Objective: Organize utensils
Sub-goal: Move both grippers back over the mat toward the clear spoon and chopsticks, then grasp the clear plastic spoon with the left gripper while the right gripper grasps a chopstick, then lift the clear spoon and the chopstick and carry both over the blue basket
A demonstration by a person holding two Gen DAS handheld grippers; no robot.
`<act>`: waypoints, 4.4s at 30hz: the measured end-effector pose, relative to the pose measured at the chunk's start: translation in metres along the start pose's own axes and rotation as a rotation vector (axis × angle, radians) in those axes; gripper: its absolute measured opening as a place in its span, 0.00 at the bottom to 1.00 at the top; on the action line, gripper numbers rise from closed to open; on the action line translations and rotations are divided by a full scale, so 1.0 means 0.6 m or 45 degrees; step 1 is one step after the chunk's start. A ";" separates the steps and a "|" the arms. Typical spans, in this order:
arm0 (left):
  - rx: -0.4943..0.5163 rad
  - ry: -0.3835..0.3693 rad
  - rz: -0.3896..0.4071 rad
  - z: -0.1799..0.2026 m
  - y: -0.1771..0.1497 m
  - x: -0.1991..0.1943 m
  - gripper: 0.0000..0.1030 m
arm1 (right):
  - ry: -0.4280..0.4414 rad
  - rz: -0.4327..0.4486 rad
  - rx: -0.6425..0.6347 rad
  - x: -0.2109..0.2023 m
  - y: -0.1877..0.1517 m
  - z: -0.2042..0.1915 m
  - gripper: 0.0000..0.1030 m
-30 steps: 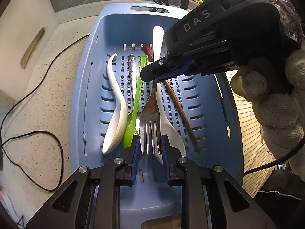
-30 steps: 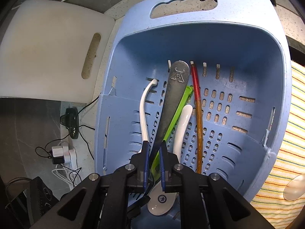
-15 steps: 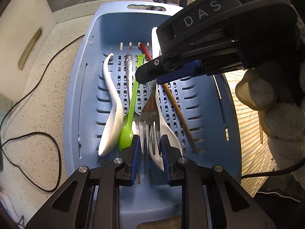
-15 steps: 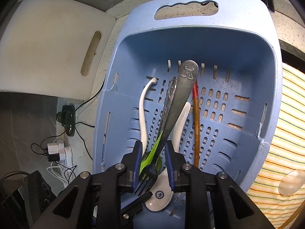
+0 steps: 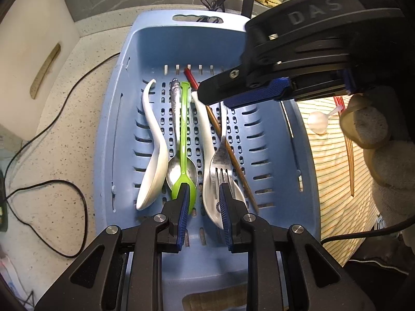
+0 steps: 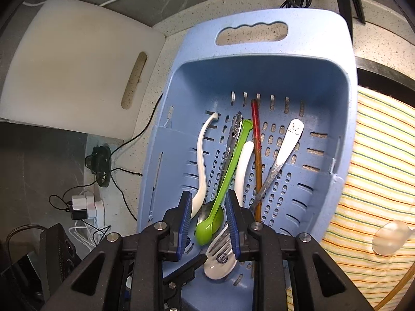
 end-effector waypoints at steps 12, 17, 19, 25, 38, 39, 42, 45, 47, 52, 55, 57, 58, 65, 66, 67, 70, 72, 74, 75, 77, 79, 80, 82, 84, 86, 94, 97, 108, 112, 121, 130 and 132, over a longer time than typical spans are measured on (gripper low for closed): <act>0.063 0.041 0.066 0.060 -0.007 -0.046 0.21 | 0.027 0.139 -0.038 -0.106 -0.031 0.043 0.24; 0.095 0.041 0.093 0.097 -0.005 -0.054 0.21 | 0.011 0.212 -0.058 -0.159 -0.050 0.080 0.24; 0.107 0.032 0.100 0.116 -0.001 -0.054 0.21 | -0.009 0.246 -0.067 -0.181 -0.059 0.101 0.26; 0.156 -0.008 0.111 0.168 0.006 -0.043 0.21 | -0.057 0.329 -0.025 -0.241 -0.084 0.187 0.30; 0.282 -0.097 0.060 0.284 0.024 0.037 0.26 | -0.215 0.529 0.199 -0.319 -0.146 0.392 0.47; 0.301 -0.095 0.051 0.291 0.026 0.043 0.26 | -0.222 0.529 0.223 -0.319 -0.151 0.405 0.47; 0.345 -0.086 0.027 0.310 0.037 0.061 0.26 | -0.219 0.507 0.269 -0.310 -0.161 0.430 0.47; 0.380 -0.080 0.008 0.323 0.050 0.078 0.26 | -0.261 0.471 0.300 -0.293 -0.169 0.450 0.47; 0.408 -0.069 -0.005 0.331 0.058 0.089 0.26 | -0.238 0.432 0.333 -0.279 -0.173 0.463 0.47; 0.480 -0.034 -0.063 0.341 0.083 0.127 0.26 | -0.219 0.351 0.394 -0.243 -0.176 0.477 0.42; 0.502 -0.010 -0.094 0.344 0.099 0.148 0.26 | -0.205 0.320 0.405 -0.225 -0.171 0.477 0.37; 0.531 -0.005 -0.117 0.350 0.106 0.160 0.26 | -0.206 0.295 0.421 -0.216 -0.168 0.480 0.32; 0.555 0.002 -0.128 0.355 0.109 0.165 0.26 | -0.199 0.282 0.429 -0.211 -0.167 0.481 0.31; 0.658 0.055 -0.191 0.367 0.120 0.197 0.26 | -0.195 0.217 0.468 -0.186 -0.166 0.490 0.23; 0.665 0.068 -0.198 0.365 0.122 0.203 0.26 | -0.193 0.213 0.472 -0.184 -0.166 0.491 0.21; 0.670 0.077 -0.203 0.364 0.124 0.208 0.26 | -0.194 0.209 0.475 -0.182 -0.166 0.491 0.20; 0.678 0.073 -0.222 0.361 0.129 0.219 0.26 | -0.219 0.206 0.477 -0.178 -0.163 0.491 0.18; 0.692 0.081 -0.224 0.361 0.134 0.225 0.27 | -0.252 0.199 0.462 -0.173 -0.158 0.487 0.16; 0.697 0.081 -0.231 0.363 0.137 0.229 0.27 | -0.285 0.196 0.433 -0.167 -0.153 0.481 0.16; 0.697 0.074 -0.242 0.365 0.138 0.233 0.27 | -0.297 0.195 0.420 -0.167 -0.151 0.478 0.16; 0.713 0.084 -0.251 0.368 0.138 0.241 0.27 | -0.315 0.196 0.405 -0.166 -0.147 0.475 0.14; 0.723 0.089 -0.263 0.372 0.135 0.249 0.27 | -0.327 0.189 0.389 -0.163 -0.144 0.474 0.10; 0.721 0.086 -0.268 0.373 0.135 0.252 0.27 | -0.326 0.188 0.382 -0.163 -0.145 0.475 0.10; 0.713 0.063 -0.270 0.373 0.135 0.252 0.19 | -0.318 0.186 0.375 -0.164 -0.145 0.476 0.09; 0.703 0.043 -0.276 0.373 0.136 0.252 0.11 | -0.297 0.186 0.389 -0.165 -0.147 0.480 0.09; 0.695 0.038 -0.273 0.371 0.135 0.250 0.06 | -0.282 0.192 0.401 -0.166 -0.148 0.482 0.09; 0.541 -0.068 -0.245 0.350 0.126 0.230 0.04 | -0.164 0.221 0.473 -0.182 -0.173 0.496 0.08; 0.507 -0.091 -0.221 0.344 0.123 0.218 0.04 | -0.134 0.240 0.491 -0.194 -0.182 0.501 0.08; 0.495 -0.090 -0.166 0.342 0.128 0.198 0.11 | -0.131 0.305 0.452 -0.236 -0.182 0.493 0.06; 0.555 -0.020 -0.205 0.353 0.125 0.216 0.24 | -0.132 0.293 0.465 -0.229 -0.187 0.499 0.06; 0.574 0.009 -0.257 0.344 0.132 0.242 0.07 | -0.123 0.298 0.474 -0.227 -0.188 0.499 0.06; 0.447 -0.115 -0.225 0.336 0.123 0.213 0.04 | -0.089 0.304 0.486 -0.228 -0.184 0.497 0.06; 0.448 -0.118 -0.197 0.337 0.123 0.197 0.04 | -0.075 0.309 0.481 -0.233 -0.182 0.492 0.06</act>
Point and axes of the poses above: each gripper's, at about its wrist camera, not at the fingertips, and x roughly the way its jaws point, z to its right, y to its top, the point moved 6 cm from there along x, roughly the way its jaws point, and after that the axes turned 10 degrees about -y, right-handed, at the moved point
